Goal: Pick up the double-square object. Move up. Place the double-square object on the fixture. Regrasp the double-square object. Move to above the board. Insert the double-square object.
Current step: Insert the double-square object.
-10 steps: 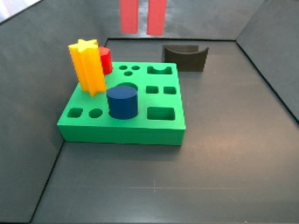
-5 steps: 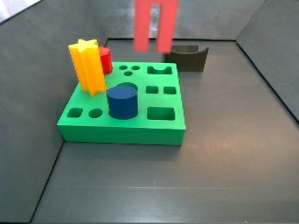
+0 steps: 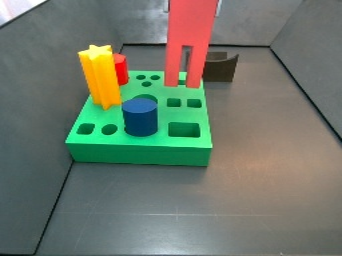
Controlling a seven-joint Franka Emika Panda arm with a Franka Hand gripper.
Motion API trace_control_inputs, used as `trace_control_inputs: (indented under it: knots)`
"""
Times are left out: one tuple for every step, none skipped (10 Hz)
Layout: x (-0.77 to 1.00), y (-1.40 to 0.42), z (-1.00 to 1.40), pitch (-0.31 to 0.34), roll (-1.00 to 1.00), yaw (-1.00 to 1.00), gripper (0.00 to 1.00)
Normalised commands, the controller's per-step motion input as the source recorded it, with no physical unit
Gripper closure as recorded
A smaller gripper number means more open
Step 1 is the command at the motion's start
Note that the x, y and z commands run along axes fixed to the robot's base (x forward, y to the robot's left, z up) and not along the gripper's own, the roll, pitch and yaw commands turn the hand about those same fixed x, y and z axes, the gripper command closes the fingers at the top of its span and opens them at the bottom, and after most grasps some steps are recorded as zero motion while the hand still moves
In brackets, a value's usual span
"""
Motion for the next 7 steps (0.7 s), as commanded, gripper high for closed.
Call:
trace_control_inputs:
  knots:
    - [0.0, 0.0, -0.33, 0.0, -0.28, 0.06, 1.0]
    - [0.0, 0.0, -0.37, 0.0, -0.22, 0.08, 1.0]
    - [0.05, 0.0, -0.36, 0.0, -0.12, 0.0, 1.0]
    - [0.11, 0.0, -0.23, 0.014, 0.0, 0.0, 1.0]
    - [0.12, 0.0, -0.19, 0.05, 0.12, -0.05, 1.0]
    - [0.11, 0.0, -0.21, 0.05, 0.11, -0.09, 1.0]
    - [0.08, 0.0, -0.19, 0.049, 0.12, -0.12, 1.0]
